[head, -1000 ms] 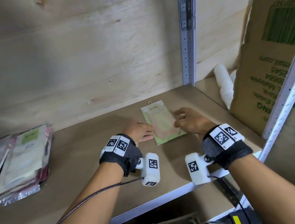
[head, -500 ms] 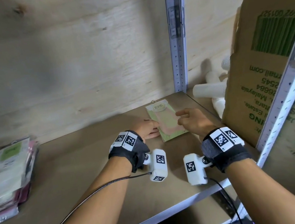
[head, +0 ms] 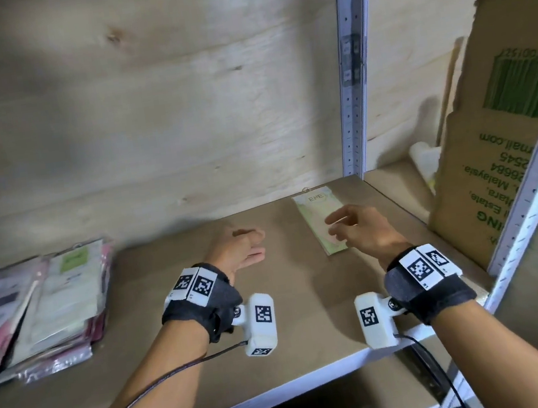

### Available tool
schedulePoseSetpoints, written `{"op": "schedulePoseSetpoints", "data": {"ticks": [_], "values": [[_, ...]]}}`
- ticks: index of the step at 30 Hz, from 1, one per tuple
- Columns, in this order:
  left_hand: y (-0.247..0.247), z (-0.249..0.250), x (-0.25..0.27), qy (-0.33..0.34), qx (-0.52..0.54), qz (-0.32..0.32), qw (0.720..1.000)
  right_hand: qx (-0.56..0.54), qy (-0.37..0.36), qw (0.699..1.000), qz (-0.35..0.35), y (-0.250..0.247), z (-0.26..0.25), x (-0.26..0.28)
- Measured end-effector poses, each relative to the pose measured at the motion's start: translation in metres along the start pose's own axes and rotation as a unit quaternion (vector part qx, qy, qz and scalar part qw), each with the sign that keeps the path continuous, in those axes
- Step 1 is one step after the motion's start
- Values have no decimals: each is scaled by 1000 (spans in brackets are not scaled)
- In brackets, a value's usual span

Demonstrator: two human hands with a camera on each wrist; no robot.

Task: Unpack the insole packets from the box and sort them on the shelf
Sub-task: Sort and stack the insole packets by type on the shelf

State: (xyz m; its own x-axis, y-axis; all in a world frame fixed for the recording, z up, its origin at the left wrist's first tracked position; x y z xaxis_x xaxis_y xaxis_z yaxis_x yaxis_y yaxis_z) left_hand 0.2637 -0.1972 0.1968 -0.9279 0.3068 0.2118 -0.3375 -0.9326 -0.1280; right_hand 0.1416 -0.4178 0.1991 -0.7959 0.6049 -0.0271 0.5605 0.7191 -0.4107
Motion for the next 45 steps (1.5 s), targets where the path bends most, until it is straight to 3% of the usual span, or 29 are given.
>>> {"op": "schedulePoseSetpoints", "data": {"ticks": [9,15,20,24,28,31,36,41,45], "values": [[-171,29,49,80,25,140,987,-18,-21,978,-206,154,-82,52],[-282,19,67,64,77,221,970,-18,-16,953,-301,266,-137,74],[-339,-8,77,50,90,274,956,-29,21,947,-321,334,-162,96],[-368,-33,78,22,6,293,956,-37,8,947,-318,366,-172,105],[-373,-47,83,8,5,277,961,5,-4,962,-273,374,-168,99],[-365,-52,84,6,17,261,965,-4,6,957,-291,362,-161,96],[-328,-53,85,-22,76,214,974,-155,14,943,-295,318,-159,95],[-278,-36,79,-38,127,123,983,-155,-109,943,-274,264,-164,102],[-245,-25,70,-31,211,81,974,-117,-238,929,-257,225,-163,106]]}}
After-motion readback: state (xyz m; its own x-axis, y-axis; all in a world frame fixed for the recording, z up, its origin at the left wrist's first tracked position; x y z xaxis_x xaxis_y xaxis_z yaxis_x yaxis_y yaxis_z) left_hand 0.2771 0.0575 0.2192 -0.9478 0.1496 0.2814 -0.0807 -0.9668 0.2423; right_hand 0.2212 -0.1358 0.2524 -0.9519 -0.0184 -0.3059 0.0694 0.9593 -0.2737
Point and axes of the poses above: each hand's wrist, its own x-axis away from the middle knuckle, its own y-axis out of the palm, z = x × y, the point moved 6 cm from there along -x, towards the middle knuckle, and after that the axes turned 5 degrees about z, right-handed, at the moved point
